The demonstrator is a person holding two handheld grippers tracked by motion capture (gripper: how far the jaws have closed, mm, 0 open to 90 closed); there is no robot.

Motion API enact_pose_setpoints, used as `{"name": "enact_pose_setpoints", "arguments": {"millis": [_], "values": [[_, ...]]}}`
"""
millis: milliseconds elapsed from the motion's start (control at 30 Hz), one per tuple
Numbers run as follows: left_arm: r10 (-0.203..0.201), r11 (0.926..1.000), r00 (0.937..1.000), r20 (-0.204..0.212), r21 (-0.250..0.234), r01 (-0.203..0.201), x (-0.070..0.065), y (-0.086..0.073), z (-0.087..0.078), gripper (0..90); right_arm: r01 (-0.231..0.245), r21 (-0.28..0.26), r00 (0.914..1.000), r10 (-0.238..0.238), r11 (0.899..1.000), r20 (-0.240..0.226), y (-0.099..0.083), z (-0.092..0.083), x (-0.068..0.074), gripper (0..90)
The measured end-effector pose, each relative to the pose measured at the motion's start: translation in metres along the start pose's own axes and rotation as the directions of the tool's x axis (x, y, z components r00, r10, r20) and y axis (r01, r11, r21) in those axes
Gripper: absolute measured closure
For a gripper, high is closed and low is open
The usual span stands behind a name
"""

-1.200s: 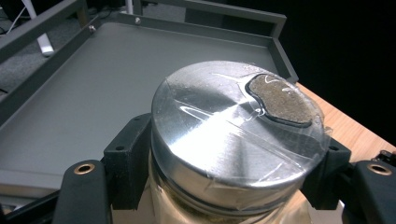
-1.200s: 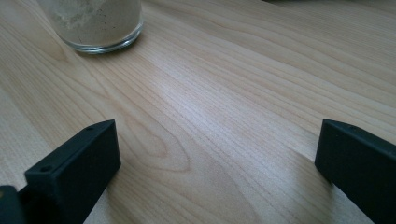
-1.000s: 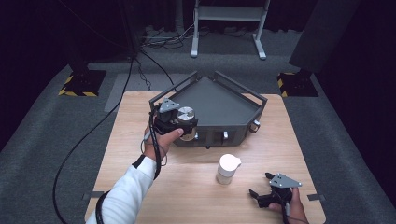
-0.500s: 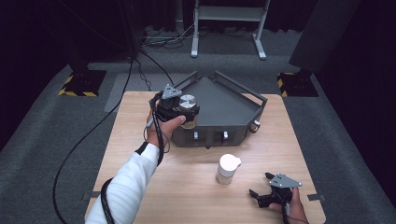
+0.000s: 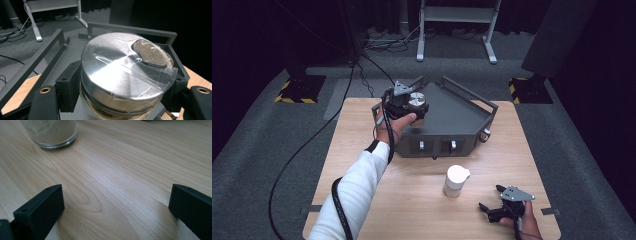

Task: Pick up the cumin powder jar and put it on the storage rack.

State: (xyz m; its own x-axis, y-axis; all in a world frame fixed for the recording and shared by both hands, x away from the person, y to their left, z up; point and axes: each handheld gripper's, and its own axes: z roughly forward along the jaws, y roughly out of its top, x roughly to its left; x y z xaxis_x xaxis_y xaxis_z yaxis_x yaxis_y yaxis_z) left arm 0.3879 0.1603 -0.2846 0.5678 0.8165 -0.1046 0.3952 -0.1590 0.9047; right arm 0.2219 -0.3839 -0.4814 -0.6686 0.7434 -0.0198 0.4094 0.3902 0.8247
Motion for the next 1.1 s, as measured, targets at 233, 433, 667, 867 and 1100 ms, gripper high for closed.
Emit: {"name": "enact_pose_setpoints", "arguments": {"millis": [233,433,667,867,1100], "values": [[0.002,0.9998,1.0,-0.005,-0.021,-0.002,0.001,-0.003,0.011,30.3,-0.001,0.0,1.0,0.001,1.0,0.0,0.0,0.0,0.0,0.0],[0.023,0.9995,0.9994,-0.025,-0.023,-0.024,-0.004,-0.001,0.019,30.3,0.0,0.0,1.0,0.0,1.0,0.0,0.0,0.0,0.0,0.0],[0.024,0.9995,0.9993,-0.027,-0.018,-0.025,-0.005,-0.004,0.024,30.3,0.0,0.0,1.0,0.0,1.0,0.0,0.0,0.0,0.0,0.0],[0.02,0.9997,0.9994,-0.028,-0.009,-0.021,-0.001,-0.011,0.029,30.3,0.001,0.0,1.0,-0.001,1.0,-0.002,0.0,0.0,0.0,0.0],[0.03,0.9995,0.9991,-0.031,-0.008,-0.03,-0.003,-0.018,0.034,30.3,0.001,0.0,1.0,-0.001,1.0,-0.003,0.0,0.0,0.0,0.0]]}}
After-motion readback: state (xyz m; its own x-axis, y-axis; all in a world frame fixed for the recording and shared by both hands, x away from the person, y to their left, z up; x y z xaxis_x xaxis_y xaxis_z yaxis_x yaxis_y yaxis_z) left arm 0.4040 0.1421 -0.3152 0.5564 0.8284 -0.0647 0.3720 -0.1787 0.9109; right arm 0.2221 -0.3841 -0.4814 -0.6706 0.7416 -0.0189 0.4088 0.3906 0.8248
